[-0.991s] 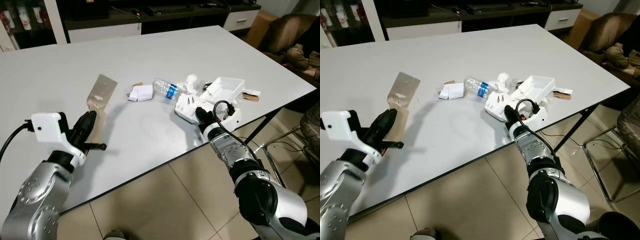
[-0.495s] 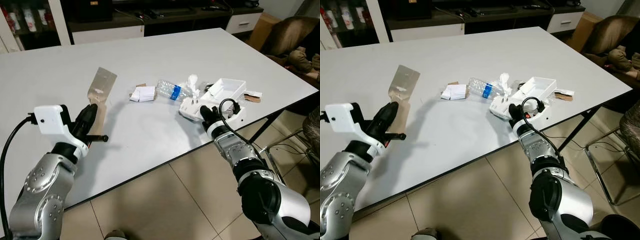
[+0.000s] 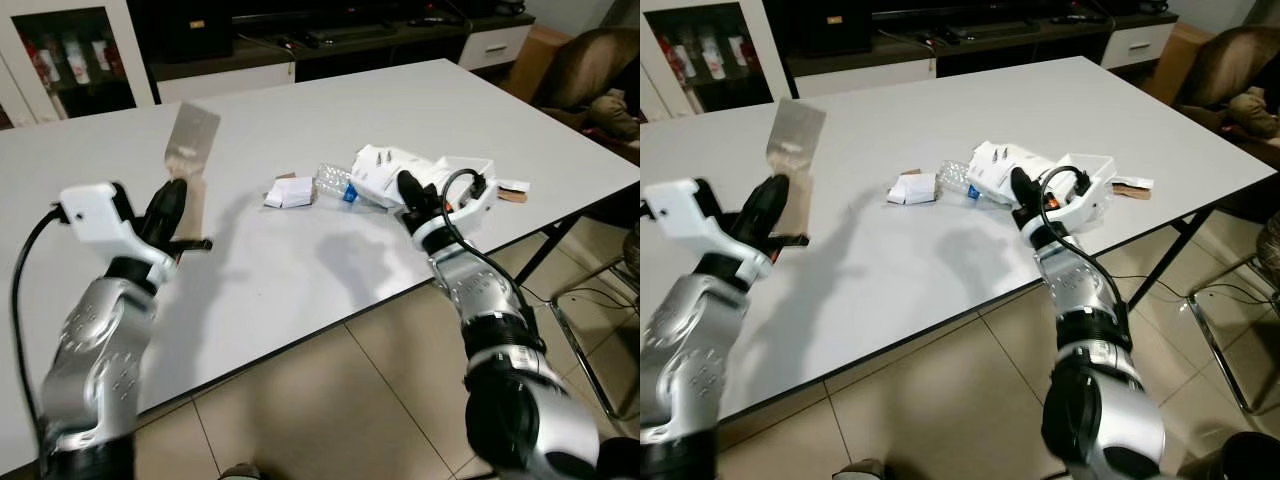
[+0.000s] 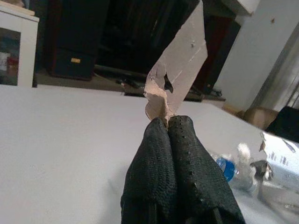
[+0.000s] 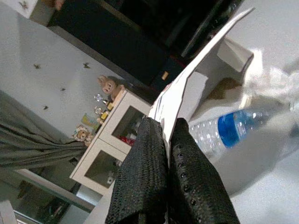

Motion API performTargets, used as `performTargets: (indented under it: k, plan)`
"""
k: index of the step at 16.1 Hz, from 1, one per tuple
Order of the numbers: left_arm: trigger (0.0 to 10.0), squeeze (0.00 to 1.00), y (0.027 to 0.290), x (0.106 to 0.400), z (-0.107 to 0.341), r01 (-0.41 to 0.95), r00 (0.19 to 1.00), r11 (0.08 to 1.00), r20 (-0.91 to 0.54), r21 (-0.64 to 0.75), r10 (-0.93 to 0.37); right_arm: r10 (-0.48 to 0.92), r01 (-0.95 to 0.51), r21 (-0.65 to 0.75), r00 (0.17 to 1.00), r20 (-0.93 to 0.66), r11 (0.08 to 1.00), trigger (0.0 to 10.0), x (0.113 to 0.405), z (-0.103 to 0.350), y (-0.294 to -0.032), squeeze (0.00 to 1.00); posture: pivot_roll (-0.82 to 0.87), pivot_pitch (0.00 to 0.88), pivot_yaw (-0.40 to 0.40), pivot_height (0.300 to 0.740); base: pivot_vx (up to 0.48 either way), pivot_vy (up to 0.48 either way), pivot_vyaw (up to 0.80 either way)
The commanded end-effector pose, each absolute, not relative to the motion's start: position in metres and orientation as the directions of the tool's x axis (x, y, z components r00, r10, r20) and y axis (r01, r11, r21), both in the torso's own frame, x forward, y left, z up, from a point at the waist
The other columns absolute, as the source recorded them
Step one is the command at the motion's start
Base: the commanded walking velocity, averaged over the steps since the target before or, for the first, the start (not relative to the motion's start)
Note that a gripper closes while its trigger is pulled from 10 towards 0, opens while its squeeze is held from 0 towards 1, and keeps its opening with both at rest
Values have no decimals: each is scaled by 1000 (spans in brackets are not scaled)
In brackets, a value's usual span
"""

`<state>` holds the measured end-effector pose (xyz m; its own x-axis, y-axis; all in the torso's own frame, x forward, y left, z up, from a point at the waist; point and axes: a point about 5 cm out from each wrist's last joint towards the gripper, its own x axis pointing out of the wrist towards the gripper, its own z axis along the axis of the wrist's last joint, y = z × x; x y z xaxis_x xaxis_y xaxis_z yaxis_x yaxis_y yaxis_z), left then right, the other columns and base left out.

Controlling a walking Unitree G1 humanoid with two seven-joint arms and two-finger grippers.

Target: Picking trash to rubbish bin

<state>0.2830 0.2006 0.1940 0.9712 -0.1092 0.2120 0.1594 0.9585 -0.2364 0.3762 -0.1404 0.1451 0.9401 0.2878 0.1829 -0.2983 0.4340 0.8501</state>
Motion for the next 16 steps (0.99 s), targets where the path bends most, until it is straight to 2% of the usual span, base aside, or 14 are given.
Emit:
performTargets:
  k: [1,3,5,6,7,9,10,11,13,16]
  plan:
    - [0,0,194,287,196,171,967,957,227,-233,-118,275,-330,831,935,224,447,0,374,156,-145,0,7,0,-17,740,0,0,0]
    - [0,0,190,289,192,174,967,953,225,-249,-118,280,-384,735,921,269,559,0,366,167,-146,0,-15,0,-4,740,0,0,0]
    - [0,0,179,291,175,189,976,953,148,-237,-157,272,-395,478,912,307,784,0,347,182,-148,0,-38,0,8,740,0,0,0]
    - [0,0,174,290,164,182,982,951,93,-249,-163,285,-375,346,916,283,860,0,336,181,-148,0,-37,0,1,740,0,0,0]
    - [0,0,172,288,158,176,984,963,53,-202,-169,293,-357,262,922,254,897,0,328,179,-148,0,-31,0,-8,740,0,0,0]
    - [0,0,175,285,151,114,993,974,2,-197,-116,253,-297,221,945,208,929,0,315,173,-150,0,-23,0,-33,740,0,0,0]
    - [10000,0,177,281,147,87,994,986,-49,-146,-95,248,-274,150,953,174,950,9843,305,168,-151,0,-17,0,-48,740,0,0,0]
    - [10000,0,179,278,143,63,994,992,-87,-110,-73,232,-249,109,961,150,962,10000,296,162,-152,0,-14,0,-47,740,0,0,0]
    - [10000,0,176,275,145,70,995,995,-65,-76,-75,209,-216,64,973,99,974,10000,285,154,-156,0,-19,0,-39,740,0,0,0]
    - [10000,0,167,272,139,174,978,985,-118,11,-171,162,-162,15,987,10,987,10000,270,139,-164,0,-25,0,-22,740,0,0,0]
